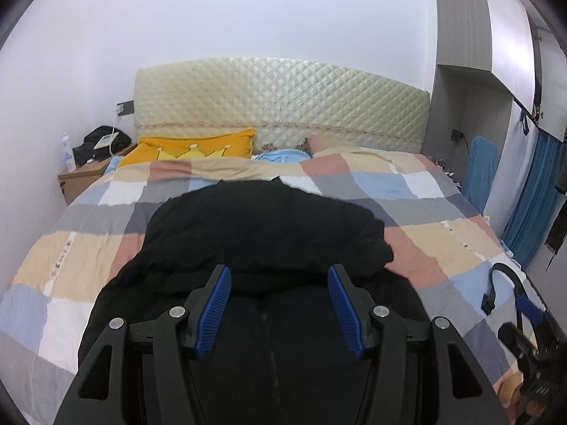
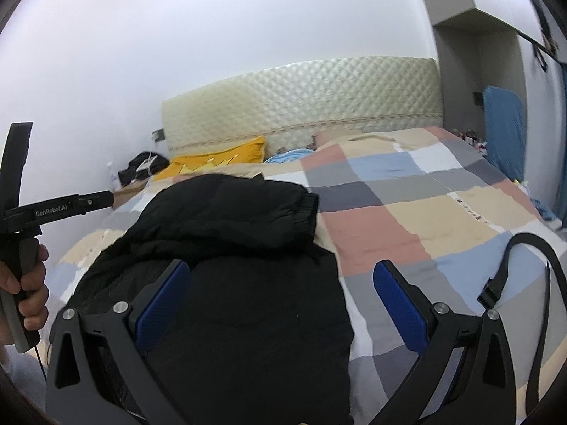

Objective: Fold large clothes
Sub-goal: 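Grasp the jacket hem with both grippers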

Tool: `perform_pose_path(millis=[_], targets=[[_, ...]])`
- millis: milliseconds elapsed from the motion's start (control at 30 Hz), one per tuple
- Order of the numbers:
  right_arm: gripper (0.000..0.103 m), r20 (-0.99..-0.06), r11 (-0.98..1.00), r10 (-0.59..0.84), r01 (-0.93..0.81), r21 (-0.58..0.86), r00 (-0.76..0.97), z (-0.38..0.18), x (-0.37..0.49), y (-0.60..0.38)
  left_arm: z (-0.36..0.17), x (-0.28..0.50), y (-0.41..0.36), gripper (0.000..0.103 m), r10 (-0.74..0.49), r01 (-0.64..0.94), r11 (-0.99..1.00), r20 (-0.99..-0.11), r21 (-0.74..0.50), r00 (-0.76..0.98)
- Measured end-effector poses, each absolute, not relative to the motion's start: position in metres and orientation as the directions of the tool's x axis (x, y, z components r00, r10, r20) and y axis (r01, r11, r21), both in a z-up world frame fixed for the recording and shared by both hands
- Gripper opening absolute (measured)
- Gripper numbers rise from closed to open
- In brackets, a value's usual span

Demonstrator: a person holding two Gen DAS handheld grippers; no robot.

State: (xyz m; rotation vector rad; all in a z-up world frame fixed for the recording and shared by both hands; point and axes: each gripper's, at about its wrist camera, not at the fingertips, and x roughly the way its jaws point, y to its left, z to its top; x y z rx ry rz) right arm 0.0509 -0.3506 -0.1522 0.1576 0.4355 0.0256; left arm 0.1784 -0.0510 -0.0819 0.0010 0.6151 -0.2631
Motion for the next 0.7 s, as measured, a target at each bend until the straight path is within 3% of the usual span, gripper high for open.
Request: perform_pose_path(millis=[333, 700], targets=[[0.103, -0.501, 0.983, 0.127, -0.043, 0.176, 0.856, -0.164, 0.054, -0.339, -0.126, 0.148, 0.013, 0.057, -0.154, 0.128, 0.988, -0.736, -0.091, 0.659], [0.103, -0.667, 0.972, 0.169, -0.011, 0.235, 0.726, -0.201, 0.079, -0.348, -0.171, 0.154, 0.075, 0.057, -0.08, -0.001, 0.995, -0.823, -0.097, 0.563]])
